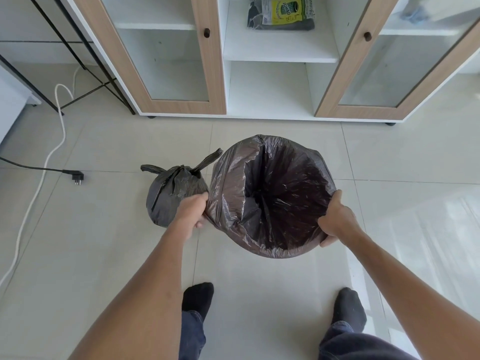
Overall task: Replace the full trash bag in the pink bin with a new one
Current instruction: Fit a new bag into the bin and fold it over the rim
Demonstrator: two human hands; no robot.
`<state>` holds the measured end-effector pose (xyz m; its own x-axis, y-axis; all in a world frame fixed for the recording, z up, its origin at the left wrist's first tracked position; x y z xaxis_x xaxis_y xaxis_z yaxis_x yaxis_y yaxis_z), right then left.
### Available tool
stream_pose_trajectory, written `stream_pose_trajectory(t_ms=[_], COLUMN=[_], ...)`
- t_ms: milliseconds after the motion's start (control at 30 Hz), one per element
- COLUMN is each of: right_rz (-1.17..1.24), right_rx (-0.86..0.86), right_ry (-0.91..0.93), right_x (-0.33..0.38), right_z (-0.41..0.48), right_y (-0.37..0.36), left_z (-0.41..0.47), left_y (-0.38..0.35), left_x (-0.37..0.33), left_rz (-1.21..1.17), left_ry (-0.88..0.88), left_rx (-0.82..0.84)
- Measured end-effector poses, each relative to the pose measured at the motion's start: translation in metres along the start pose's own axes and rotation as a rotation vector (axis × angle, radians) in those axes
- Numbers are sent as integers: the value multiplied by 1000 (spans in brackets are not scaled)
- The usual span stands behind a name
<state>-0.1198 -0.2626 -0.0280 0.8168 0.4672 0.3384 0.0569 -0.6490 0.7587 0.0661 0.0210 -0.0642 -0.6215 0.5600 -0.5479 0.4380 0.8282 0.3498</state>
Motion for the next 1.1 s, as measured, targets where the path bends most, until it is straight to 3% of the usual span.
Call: stream_pose_trajectory(t_ms=[100,233,800,967,1100], right_rz=[-24,-45,-47,-59,-64], right_rx=[-4,-8,2,4,18], right_ry=[10,10,18,15,10], right_x=[1,2,3,3,4], right_z=[2,4,2,0,-2], right_y=[1,2,2,3,4], left_z=[0,-1,18,26,31], left_y=[9,12,11,3,6], left_x=[-19,-23,-16,-10,12], left_rz=[-100,-35,-197,-144,62], left_ry=[-70,-159,-103,-75,11], left_rx=[9,-11,-157,-274,-270])
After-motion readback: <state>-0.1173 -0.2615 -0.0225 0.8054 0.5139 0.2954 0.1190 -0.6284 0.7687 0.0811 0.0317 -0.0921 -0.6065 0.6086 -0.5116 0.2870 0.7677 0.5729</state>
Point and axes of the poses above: each hand's wrist, its own z-axis towards the middle knuckle, its own y-axis out of the back of the hand, x = y × z, the point moved 5 cm from there along z, towards the middle knuckle, and after that the axes turned 7 degrees about y, right-handed, at the moved point
